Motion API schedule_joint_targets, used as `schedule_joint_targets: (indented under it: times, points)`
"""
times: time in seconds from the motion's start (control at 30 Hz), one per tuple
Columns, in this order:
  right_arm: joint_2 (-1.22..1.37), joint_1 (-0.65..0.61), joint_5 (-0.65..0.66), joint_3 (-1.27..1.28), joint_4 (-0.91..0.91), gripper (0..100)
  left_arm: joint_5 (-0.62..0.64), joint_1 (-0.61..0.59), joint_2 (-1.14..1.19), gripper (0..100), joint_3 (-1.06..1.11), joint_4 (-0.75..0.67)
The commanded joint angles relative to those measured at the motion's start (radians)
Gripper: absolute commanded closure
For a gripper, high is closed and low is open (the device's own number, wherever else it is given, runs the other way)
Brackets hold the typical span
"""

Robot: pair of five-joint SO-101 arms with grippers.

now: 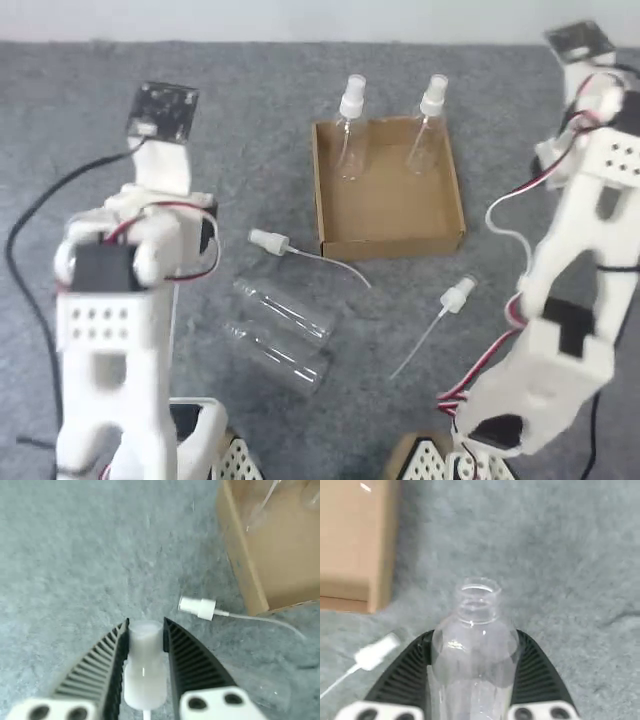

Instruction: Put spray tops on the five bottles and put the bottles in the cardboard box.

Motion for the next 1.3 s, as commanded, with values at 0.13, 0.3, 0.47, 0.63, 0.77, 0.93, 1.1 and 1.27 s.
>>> schedule_joint_targets:
  times: [0.13, 0.3, 0.47, 0.63, 0.77, 0.93, 1.1, 1.27]
  points:
    - [-0.516, -0.229, -0.075, 0.476, -0.099, 99.3, 0.003, 0.002, -0.206, 99, -0.061, 0.026]
    - [-0.865, -0.479, -0.157, 0.879, -0.321, 99.3, 0.018, 0.003, -0.198, 99, -0.171, 0.005]
    - [-1.017, -0.783, -0.273, 1.119, -0.504, 99.3, 0.189, 0.009, -0.198, 99, -0.38, -0.002]
    - [-1.038, -1.036, -0.359, 1.254, -0.745, 99.3, 0.353, 0.005, -0.201, 99, -0.466, -0.092]
    - [-1.04, -1.156, -0.362, 1.359, -0.921, 99.3, 0.448, 0.009, -0.199, 99, -0.463, -0.13]
    - [-1.05, -1.19, -0.362, 1.484, -1.063, 99.3, 0.537, 0.005, -0.195, 99, -0.463, -0.178]
    - [-1.096, -1.188, -0.364, 1.545, -1.116, 99.3, 0.534, 0.003, -0.193, 99, -0.412, -0.249]
    - [-1.176, -1.187, -0.367, 1.597, -1.142, 99.3, 0.496, 0.003, -0.192, 99, -0.259, -0.35]
